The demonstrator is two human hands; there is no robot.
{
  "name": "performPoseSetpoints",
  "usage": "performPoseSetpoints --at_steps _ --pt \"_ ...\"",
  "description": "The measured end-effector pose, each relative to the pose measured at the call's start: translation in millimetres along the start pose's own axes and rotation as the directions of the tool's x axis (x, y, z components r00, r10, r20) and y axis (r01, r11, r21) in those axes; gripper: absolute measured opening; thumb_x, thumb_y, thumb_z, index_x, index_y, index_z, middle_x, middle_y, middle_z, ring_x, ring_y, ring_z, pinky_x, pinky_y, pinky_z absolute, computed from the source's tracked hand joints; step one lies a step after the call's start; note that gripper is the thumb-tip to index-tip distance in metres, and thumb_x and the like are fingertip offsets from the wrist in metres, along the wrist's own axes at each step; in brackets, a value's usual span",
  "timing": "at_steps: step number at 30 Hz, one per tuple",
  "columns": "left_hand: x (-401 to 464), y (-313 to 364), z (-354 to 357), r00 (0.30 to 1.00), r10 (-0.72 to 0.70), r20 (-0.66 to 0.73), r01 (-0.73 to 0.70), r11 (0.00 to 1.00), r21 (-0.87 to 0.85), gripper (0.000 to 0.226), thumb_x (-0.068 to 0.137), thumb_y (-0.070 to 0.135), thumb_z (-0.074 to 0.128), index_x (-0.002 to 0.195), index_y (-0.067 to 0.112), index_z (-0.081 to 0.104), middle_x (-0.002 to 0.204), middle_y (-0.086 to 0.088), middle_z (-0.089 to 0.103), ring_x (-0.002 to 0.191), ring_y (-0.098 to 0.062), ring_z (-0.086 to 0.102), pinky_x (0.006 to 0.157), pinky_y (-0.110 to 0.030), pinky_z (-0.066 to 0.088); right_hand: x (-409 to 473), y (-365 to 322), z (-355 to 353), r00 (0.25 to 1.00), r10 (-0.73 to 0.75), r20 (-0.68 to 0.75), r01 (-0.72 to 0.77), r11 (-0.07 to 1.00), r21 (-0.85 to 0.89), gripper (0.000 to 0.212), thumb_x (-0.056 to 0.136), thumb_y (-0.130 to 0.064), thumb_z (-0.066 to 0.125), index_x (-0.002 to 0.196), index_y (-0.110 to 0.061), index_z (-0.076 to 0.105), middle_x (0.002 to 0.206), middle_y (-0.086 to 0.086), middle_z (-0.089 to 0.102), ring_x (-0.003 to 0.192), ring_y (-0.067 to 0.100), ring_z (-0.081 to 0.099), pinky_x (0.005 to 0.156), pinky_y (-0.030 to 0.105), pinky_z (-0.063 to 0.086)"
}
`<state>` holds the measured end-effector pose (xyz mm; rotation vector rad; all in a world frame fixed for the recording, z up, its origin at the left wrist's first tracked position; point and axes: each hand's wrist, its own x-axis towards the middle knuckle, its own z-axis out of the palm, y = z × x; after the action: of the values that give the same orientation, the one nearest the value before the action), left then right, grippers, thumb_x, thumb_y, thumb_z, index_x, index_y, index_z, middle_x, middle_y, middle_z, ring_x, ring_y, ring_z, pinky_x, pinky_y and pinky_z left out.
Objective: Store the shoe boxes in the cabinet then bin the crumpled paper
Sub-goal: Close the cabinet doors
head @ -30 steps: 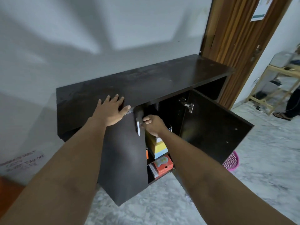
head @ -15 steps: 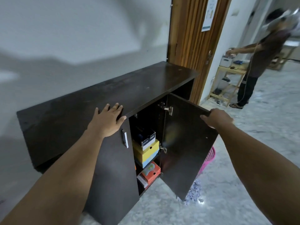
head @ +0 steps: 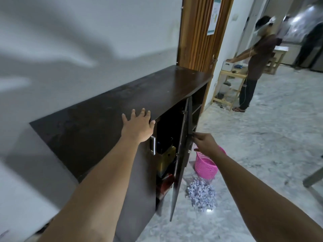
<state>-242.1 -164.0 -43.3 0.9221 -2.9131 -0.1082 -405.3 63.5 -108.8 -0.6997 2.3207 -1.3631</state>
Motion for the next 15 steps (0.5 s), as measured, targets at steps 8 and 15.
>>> performPoseSetpoints --at_steps 8,15 --pt "2.6 -1.2 0.4 1.000 0.016 0.007 -0.016 1.000 -0.024 0.063 0.105 0.051 0.019 0.162 0.026 0.014 0.171 0.007 0.007 0.157 -0.037 0.003 0.120 -0.071 0.005 12.6 -16.0 36.0 0.993 -0.059 -0.099 0.040 0.982 -0.183 0.031 0.101 -0.013 0.059 0.130 -0.017 0.071 0.105 0.012 0.077 0.078 0.027 0.069 0.077 0.045 0.060" --pt "1.4 -1.0 -0.8 1.000 0.013 -0.005 -0.013 0.999 -0.050 0.063 0.105 0.051 0.021 0.162 0.026 0.016 0.171 0.005 0.009 0.157 -0.037 0.003 0.119 -0.071 0.003 20.6 -43.2 67.1 0.994 -0.050 -0.098 0.014 0.938 -0.345 0.029 0.102 -0.019 0.055 0.125 -0.019 0.073 0.108 0.012 0.076 0.088 0.027 0.070 0.078 0.037 0.057"
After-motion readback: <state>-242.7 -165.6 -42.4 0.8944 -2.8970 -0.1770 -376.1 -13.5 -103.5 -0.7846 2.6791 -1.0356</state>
